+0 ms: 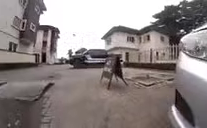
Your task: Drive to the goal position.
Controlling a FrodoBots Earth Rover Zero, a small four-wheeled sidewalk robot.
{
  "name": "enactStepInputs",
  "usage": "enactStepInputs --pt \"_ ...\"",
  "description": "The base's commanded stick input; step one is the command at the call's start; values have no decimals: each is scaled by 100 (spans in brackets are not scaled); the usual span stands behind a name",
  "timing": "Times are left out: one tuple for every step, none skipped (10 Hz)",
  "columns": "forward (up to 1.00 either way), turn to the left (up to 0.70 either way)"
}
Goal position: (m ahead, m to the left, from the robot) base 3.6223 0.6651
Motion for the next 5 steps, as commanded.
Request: enactStepInputs --pt "0 70" --pt "0 70" --pt "0 70" --pt "0 70" --pt "0 46"
